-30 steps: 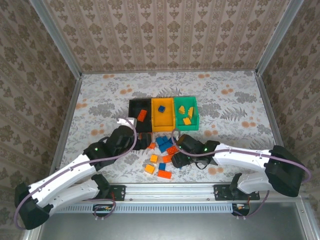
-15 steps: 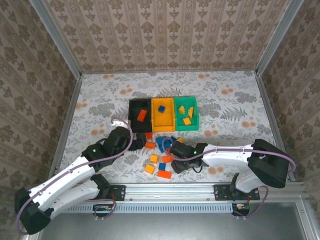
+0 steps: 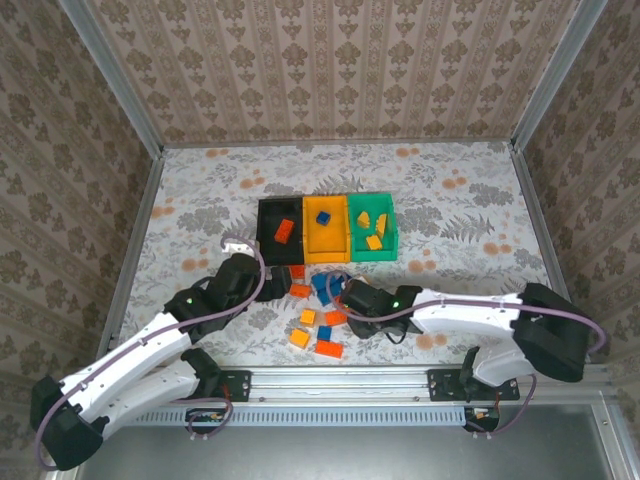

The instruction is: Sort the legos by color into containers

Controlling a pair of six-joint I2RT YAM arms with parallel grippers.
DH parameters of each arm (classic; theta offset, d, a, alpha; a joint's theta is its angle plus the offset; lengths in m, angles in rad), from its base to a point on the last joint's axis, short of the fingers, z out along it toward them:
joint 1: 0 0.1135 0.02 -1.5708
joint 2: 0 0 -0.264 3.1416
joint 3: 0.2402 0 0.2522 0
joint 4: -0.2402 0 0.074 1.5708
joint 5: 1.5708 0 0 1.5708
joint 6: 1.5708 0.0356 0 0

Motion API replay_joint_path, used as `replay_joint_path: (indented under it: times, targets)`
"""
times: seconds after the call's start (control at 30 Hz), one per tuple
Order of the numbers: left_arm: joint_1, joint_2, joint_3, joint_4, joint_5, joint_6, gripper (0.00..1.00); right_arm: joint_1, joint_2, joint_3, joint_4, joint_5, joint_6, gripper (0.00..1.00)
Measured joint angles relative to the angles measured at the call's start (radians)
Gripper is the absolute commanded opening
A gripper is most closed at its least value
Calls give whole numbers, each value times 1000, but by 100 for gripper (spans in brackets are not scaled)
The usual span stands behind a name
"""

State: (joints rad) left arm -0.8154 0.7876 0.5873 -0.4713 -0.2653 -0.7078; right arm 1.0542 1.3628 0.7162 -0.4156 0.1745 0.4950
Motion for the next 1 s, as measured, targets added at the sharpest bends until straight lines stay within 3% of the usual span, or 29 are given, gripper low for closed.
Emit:
replay_joint_path:
  times: [0.27, 0.7, 0.87, 1.0]
  targets:
    - [6, -20, -38, -1, 8, -16, 100, -93, -28, 224, 2, 10, -58, 28]
    - [7, -63, -76, -8, 32, -40, 100, -299, 421, 673, 72, 42, -96, 32]
    - [12, -63, -97, -7, 52, -45, 100, -337, 569, 792, 66, 59, -96, 40]
    - [12, -60, -103, -4, 83, -45, 100, -354, 653, 856, 51, 58, -91, 54]
